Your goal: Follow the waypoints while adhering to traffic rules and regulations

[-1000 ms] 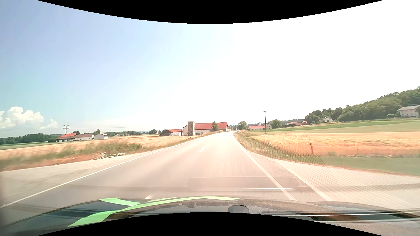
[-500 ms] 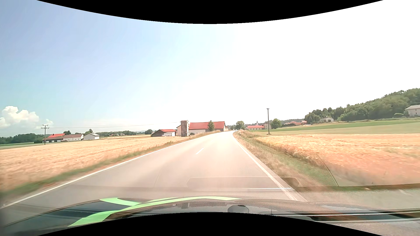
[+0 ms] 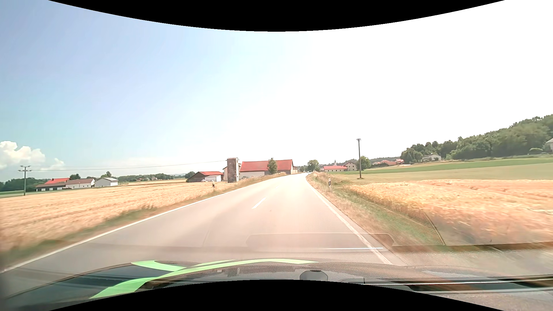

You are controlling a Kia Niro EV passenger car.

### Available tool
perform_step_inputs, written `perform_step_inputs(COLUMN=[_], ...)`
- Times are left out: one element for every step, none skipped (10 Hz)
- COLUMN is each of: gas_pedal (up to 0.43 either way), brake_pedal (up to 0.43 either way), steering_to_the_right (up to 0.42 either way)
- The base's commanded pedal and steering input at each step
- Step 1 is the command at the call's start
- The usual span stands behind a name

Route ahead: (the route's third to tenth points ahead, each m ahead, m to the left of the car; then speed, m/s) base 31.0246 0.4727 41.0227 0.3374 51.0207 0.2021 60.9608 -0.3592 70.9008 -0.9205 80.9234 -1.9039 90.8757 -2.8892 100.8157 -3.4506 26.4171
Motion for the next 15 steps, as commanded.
perform_step_inputs(gas_pedal=[0.299, 0.299, 0.299, 0.311, 0.319, 0.331, 0.339, 0.339, 0.311, 0.248, 0.228, 0.220, 0.197, 0.169, 0.130], brake_pedal=[0.000, 0.000, 0.000, 0.000, 0.000, 0.000, 0.000, 0.000, 0.000, 0.000, 0.000, 0.000, 0.000, 0.000, 0.000], steering_to_the_right=[0.004, 0.004, 0.004, 0.004, 0.004, 0.004, 0.004, 0.004, 0.004, 0.003, 0.004, 0.003, 0.003, 0.004, 0.004])
